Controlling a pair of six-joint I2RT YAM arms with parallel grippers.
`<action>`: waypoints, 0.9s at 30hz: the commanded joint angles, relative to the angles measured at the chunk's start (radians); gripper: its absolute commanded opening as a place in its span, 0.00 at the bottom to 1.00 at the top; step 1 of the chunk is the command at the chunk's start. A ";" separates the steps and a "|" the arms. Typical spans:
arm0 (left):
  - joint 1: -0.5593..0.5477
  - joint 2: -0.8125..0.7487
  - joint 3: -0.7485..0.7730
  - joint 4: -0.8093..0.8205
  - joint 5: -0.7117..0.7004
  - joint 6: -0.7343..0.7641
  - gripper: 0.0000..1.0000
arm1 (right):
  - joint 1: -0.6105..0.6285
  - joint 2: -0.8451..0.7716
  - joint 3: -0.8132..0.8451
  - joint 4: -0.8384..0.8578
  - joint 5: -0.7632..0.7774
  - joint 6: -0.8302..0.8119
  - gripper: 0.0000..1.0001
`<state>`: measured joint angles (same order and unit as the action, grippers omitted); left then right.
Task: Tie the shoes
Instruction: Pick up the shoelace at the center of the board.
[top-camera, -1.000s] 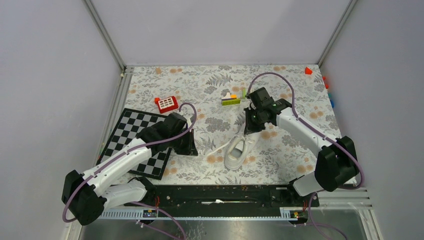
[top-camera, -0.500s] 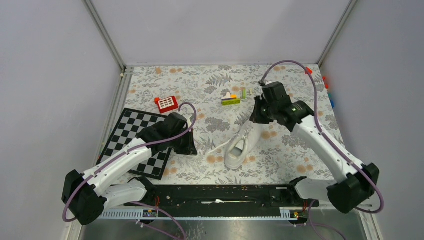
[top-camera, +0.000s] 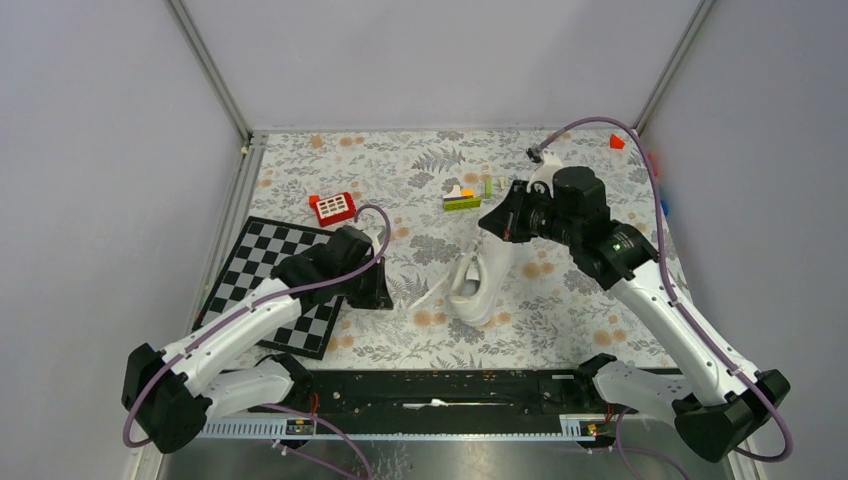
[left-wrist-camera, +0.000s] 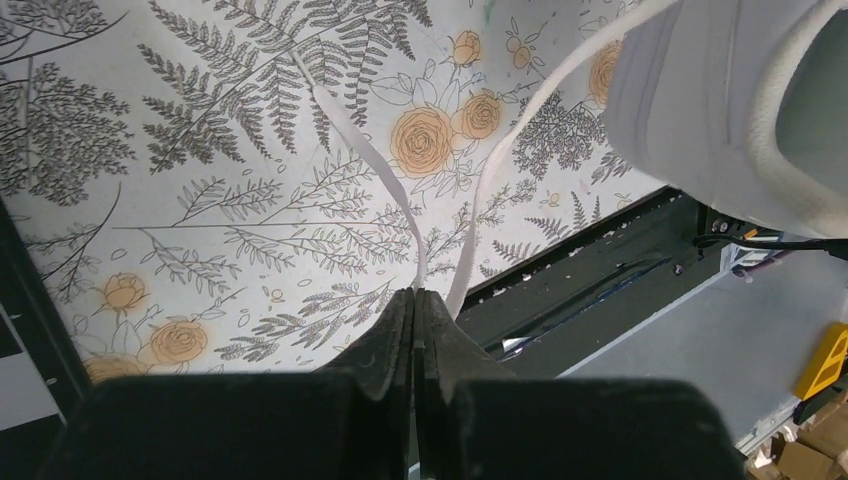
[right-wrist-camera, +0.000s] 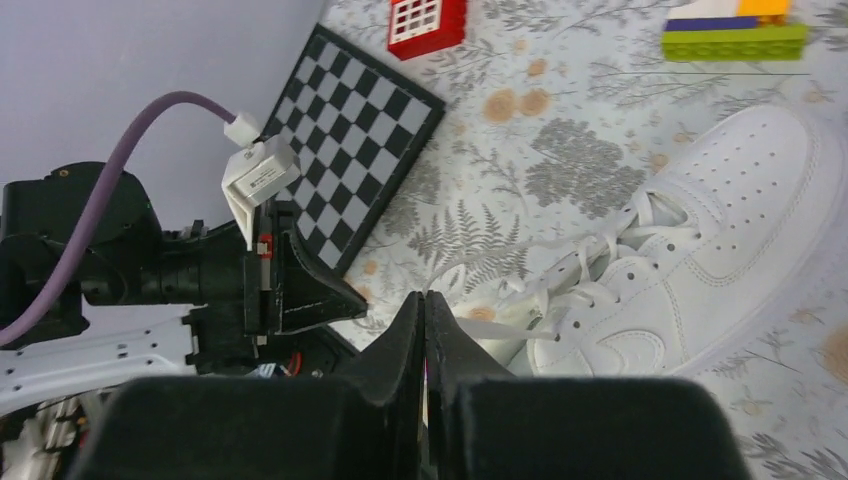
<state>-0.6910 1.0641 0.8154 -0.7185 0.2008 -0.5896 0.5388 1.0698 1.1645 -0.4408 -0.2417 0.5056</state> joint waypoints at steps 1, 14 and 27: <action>-0.004 -0.114 0.036 -0.010 -0.080 -0.021 0.00 | 0.018 -0.016 -0.035 0.180 -0.124 0.054 0.00; 0.004 -0.146 -0.079 0.017 -0.044 -0.081 0.00 | 0.022 0.050 -0.335 -0.012 -0.023 0.038 0.00; 0.004 -0.113 -0.075 0.031 -0.061 -0.074 0.00 | 0.105 0.212 -0.066 -0.150 0.116 -0.077 0.55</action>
<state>-0.6888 0.9577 0.7006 -0.7288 0.1314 -0.6571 0.5804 1.2186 0.9344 -0.5629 -0.2184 0.4881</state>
